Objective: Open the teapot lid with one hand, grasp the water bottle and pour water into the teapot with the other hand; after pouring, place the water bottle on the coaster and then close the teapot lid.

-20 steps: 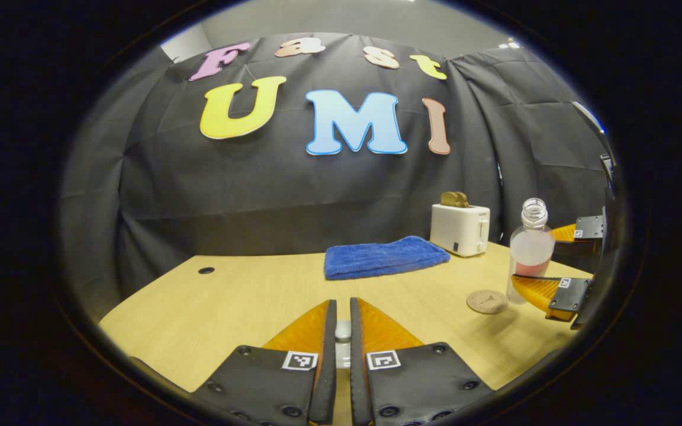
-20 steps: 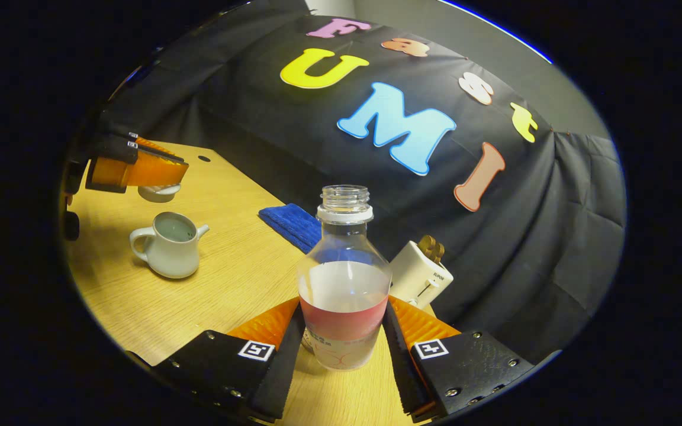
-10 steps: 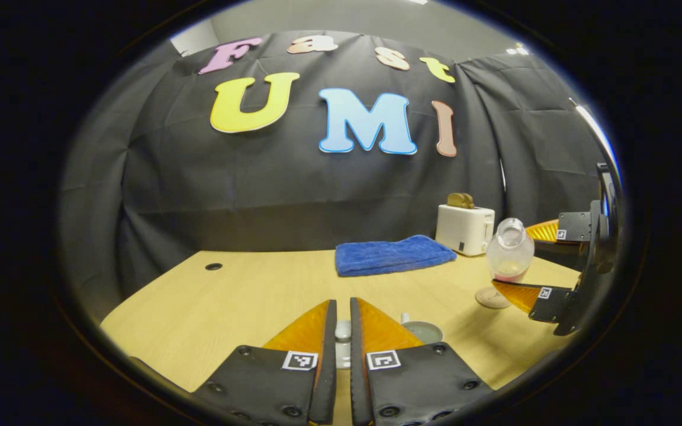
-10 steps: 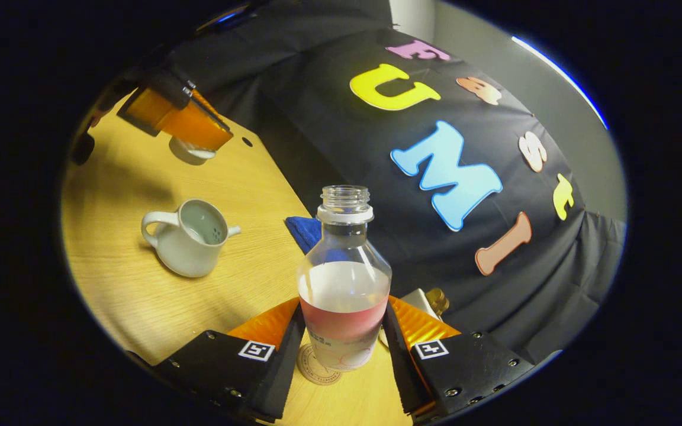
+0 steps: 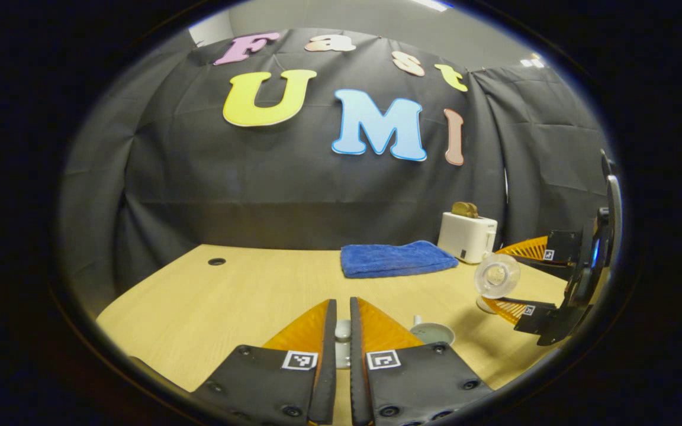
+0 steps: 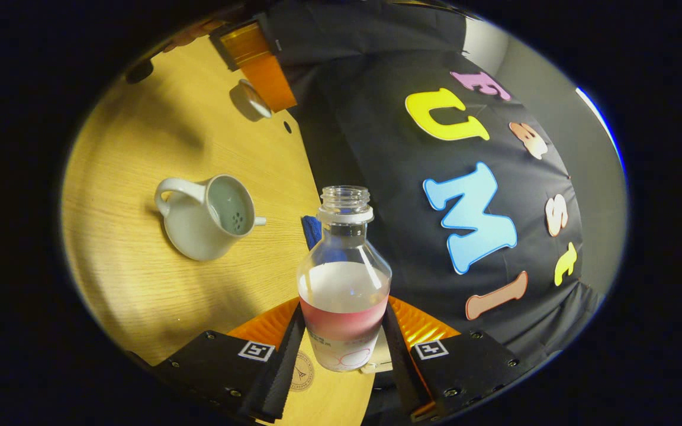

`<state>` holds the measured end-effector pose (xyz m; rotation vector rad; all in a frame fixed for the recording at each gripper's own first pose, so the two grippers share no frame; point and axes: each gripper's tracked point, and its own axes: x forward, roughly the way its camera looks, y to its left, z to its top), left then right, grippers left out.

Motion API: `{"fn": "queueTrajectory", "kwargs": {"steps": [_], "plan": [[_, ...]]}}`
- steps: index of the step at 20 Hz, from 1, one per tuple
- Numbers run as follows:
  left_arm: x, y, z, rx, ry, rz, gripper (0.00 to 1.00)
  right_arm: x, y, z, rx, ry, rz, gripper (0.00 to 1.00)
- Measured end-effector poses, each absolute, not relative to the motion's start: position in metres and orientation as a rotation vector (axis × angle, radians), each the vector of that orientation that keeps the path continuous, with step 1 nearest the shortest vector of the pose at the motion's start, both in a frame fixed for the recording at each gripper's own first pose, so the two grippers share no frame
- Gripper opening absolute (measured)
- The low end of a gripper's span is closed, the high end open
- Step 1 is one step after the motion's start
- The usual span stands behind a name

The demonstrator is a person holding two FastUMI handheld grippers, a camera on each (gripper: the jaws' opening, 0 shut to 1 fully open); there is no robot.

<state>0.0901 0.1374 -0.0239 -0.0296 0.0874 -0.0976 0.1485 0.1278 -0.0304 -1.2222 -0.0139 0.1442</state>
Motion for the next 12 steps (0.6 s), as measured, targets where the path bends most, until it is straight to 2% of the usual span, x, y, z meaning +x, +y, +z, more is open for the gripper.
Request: {"fn": "queueTrajectory", "kwargs": {"steps": [4, 12], "plan": [[0.090, 0.151, -0.018, -0.042, 0.086, -0.085, 0.17, 0.156, 0.134, -0.038, -1.305, 0.002, 0.180, 0.70], [0.092, 0.156, -0.018, -0.009, 0.095, -0.073, 0.17, 0.160, 0.128, -0.040, -1.498, 0.020, 0.178, 0.70]]}}
